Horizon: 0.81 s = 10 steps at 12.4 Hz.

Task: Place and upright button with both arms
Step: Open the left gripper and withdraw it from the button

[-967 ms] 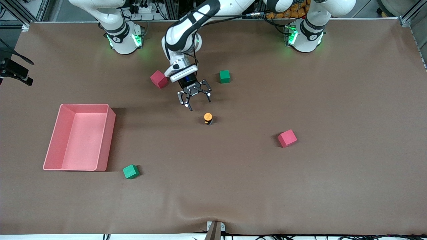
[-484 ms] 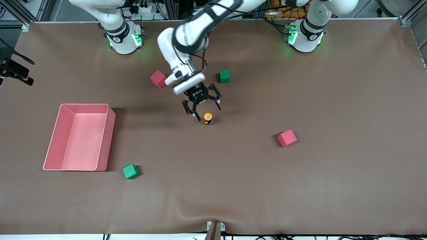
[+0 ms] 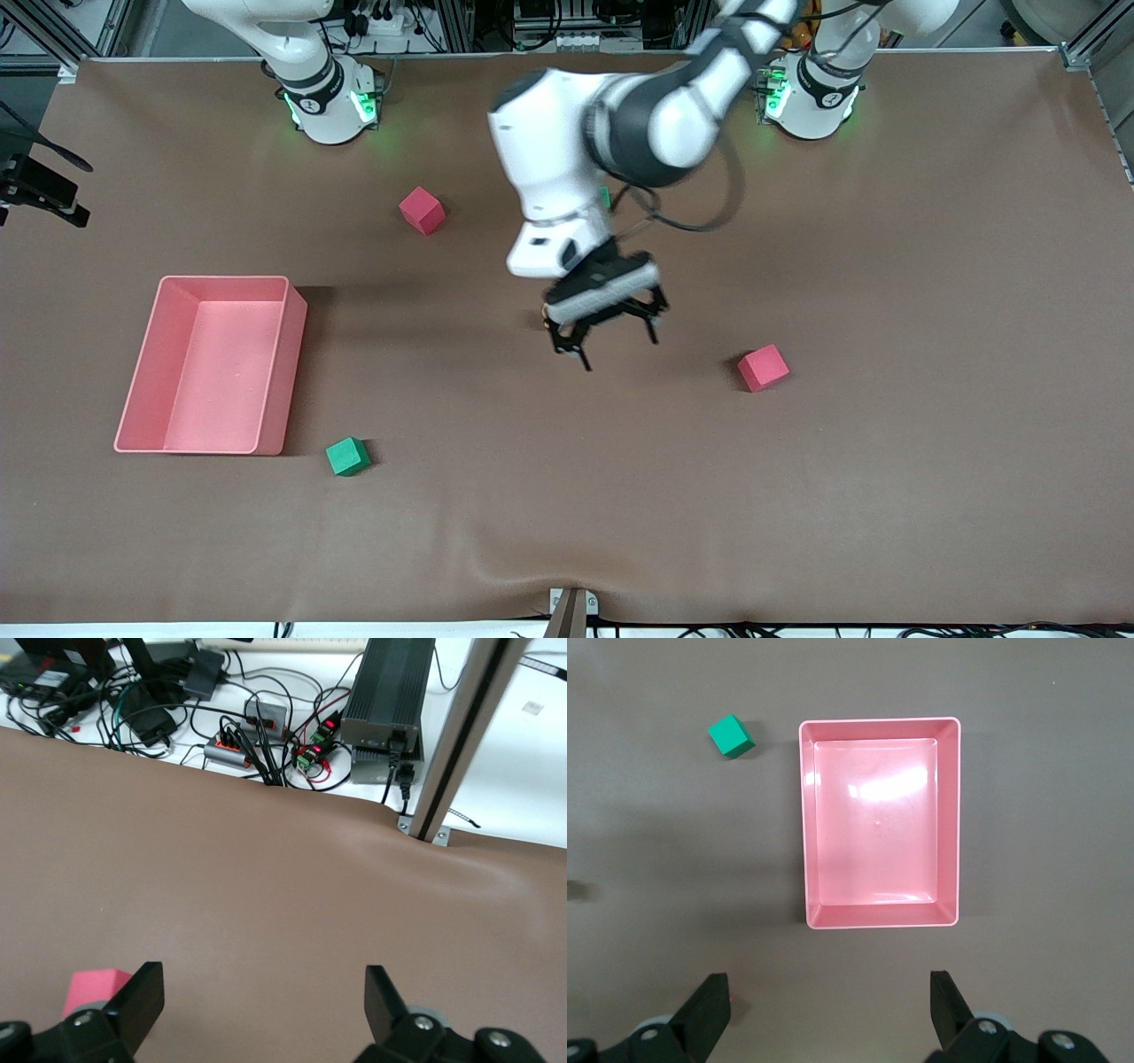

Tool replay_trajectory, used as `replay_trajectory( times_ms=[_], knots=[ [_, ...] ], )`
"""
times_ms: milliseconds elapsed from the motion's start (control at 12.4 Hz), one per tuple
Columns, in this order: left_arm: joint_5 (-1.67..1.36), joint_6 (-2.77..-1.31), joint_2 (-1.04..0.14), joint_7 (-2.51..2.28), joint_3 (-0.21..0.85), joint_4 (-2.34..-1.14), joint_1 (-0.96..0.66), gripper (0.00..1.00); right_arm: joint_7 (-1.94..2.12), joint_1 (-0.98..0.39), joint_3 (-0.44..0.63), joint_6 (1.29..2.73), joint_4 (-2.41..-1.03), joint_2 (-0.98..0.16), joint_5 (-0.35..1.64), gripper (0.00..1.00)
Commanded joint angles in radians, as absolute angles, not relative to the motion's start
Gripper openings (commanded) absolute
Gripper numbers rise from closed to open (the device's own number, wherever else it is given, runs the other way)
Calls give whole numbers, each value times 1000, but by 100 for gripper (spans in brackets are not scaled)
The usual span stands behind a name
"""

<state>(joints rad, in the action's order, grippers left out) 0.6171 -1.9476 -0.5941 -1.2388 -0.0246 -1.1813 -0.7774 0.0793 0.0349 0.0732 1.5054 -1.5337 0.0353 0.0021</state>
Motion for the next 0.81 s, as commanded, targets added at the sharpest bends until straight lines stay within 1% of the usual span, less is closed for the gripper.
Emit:
replay_trajectory(
  times_ms=[0, 81, 161, 242, 403, 484, 564, 725],
  knots=[
    [420, -1979, -531, -1085, -8, -1212, -666, 100, 72, 40, 67, 1502, -1514, 28, 6, 100],
    [334, -1988, -508, -992, 12, -1212, -599, 100, 72, 38, 67, 1502, -1514, 28, 8, 100],
    [290, -1988, -486, -885, 53, -1213, -516, 100, 72, 38, 67, 1502, -1514, 28, 6, 100],
    [240, -1988, -471, -826, 128, -1216, -414, 100, 72, 40, 67, 1502, -1514, 28, 8, 100],
    [207, -1973, -460, -786, 343, -1221, -184, 100, 71, 41, 67, 1505, -1514, 28, 14, 100],
    [206, -1944, -454, -738, 421, -1230, -94, 100, 71, 43, 67, 1505, -1514, 28, 15, 100],
    [203, -1900, -439, -689, 475, -1235, -27, 100, 71, 43, 67, 1505, -1514, 28, 17, 100],
    [177, -1803, -391, -672, 492, -1235, -3, 100, 71, 43, 67, 1505, -1514, 28, 17, 100]
  ],
)
